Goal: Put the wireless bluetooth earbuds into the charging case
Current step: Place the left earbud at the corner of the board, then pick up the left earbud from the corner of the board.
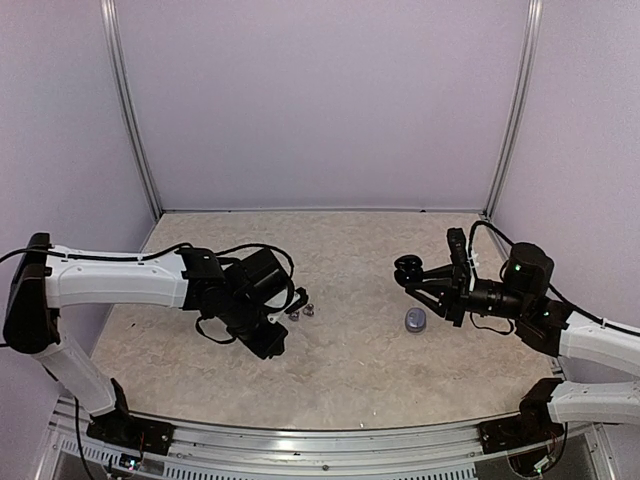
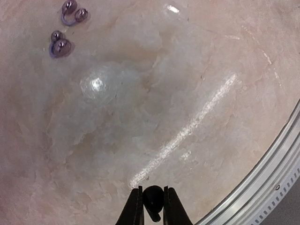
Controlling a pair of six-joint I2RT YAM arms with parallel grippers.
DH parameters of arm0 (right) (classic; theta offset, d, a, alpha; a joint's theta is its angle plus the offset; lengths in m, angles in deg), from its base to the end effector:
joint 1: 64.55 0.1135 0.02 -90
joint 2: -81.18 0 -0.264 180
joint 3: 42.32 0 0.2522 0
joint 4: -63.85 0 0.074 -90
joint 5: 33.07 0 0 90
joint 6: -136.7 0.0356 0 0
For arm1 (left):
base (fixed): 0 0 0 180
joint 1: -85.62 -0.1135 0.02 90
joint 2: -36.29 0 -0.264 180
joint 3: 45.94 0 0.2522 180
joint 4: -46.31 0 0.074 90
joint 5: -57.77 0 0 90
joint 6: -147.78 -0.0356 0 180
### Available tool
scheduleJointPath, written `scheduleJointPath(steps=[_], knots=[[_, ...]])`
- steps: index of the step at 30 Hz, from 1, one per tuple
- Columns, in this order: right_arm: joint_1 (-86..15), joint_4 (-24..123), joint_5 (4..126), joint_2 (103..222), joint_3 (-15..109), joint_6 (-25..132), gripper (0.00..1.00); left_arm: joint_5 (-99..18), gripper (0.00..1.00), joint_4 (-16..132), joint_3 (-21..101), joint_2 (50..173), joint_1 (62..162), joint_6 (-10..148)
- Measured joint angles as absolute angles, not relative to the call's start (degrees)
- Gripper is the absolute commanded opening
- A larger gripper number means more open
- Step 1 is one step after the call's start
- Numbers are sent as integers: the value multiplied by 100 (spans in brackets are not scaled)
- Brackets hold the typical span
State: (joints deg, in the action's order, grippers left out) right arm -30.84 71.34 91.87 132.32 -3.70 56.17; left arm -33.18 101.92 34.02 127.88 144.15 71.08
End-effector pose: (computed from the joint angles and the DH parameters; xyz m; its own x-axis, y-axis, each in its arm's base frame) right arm 0.1578 0.1298 0.2554 -0.2249 0.0121 -0.9743 -0.9049 0.3683 0.2134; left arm 0.1649 -0.2705 0.2255 -0.6654 0.6466 -0.3730 0.7224 0.6836 -0.1039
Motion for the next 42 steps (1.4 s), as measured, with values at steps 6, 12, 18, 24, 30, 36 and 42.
scheduleJointPath(steps=[6,12,18,24,30,36,42], knots=[[-3084,7137,9248,13238,-370,5617,0,-3403,9,10465,2619,12802,14519,7991],[-3084,7137,9318,13304,-363,5617,0,-3513,13,10587,2300,12819,14519,8391],[-3084,7134,9335,13302,-363,5606,0,-3589,19,10587,2298,13044,14519,8459],[-3084,7123,9333,13284,-363,5572,0,-3578,22,10647,2315,13278,14519,8413],[-3084,7047,9331,13195,-363,5530,0,-3585,29,10756,2427,13418,14530,8295],[-3084,7030,9329,13190,-363,5517,0,-3587,29,10974,2643,13597,14550,8149],[-3084,7008,9314,13164,-363,5508,0,-3631,26,11125,2765,13706,14498,7978]])
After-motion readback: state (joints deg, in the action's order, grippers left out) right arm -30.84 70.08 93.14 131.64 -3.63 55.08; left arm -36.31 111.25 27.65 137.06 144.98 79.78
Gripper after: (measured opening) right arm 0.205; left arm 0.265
